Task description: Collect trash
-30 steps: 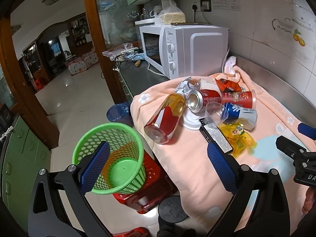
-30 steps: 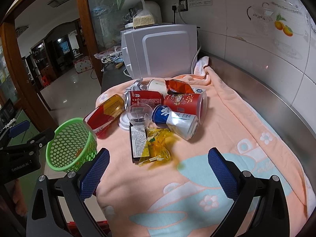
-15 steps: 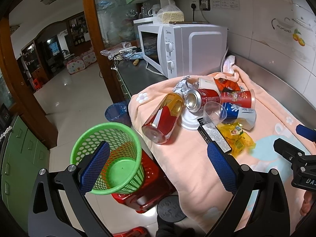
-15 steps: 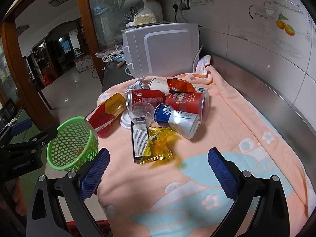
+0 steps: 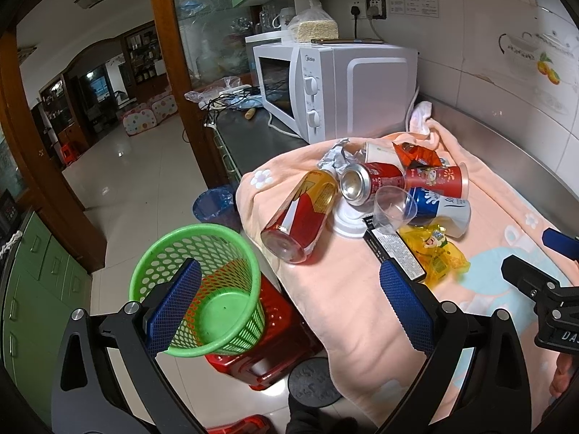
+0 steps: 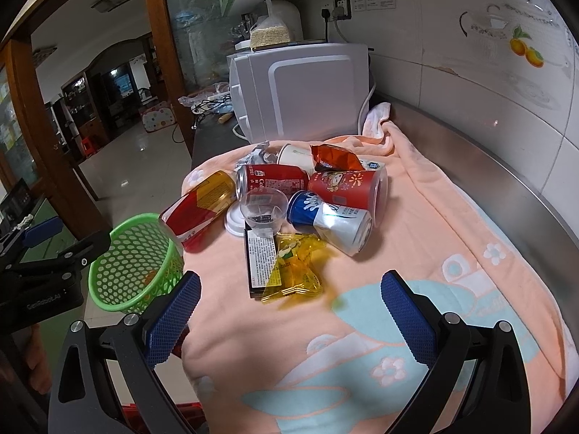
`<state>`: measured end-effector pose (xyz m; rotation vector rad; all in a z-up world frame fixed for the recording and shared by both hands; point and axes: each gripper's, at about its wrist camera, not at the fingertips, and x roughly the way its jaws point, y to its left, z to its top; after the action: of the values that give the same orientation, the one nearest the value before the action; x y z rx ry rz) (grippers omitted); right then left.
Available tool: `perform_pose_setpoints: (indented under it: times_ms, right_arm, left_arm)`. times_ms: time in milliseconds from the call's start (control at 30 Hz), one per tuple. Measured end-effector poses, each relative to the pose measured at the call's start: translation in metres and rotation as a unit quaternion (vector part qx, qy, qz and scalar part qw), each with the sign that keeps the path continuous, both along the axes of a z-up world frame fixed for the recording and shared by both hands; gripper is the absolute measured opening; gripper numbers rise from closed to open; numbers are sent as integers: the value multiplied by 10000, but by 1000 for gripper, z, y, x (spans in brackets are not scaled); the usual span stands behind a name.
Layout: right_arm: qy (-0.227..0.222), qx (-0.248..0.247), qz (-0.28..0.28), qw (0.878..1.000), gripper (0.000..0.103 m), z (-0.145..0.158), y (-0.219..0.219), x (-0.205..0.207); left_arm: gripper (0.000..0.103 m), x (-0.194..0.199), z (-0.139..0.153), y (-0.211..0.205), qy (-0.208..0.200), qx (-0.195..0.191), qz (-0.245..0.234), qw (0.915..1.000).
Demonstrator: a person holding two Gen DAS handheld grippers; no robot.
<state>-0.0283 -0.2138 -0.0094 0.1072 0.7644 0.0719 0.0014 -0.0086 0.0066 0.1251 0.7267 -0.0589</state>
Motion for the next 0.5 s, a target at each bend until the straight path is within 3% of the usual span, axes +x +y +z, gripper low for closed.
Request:
perform_pose_setpoints:
  times_ms: [500]
  right_arm:
    - [-3, 9, 6, 10000, 97, 0, 2, 1]
  left_arm:
    - [97, 1, -1, 1, -4, 1, 5, 10000]
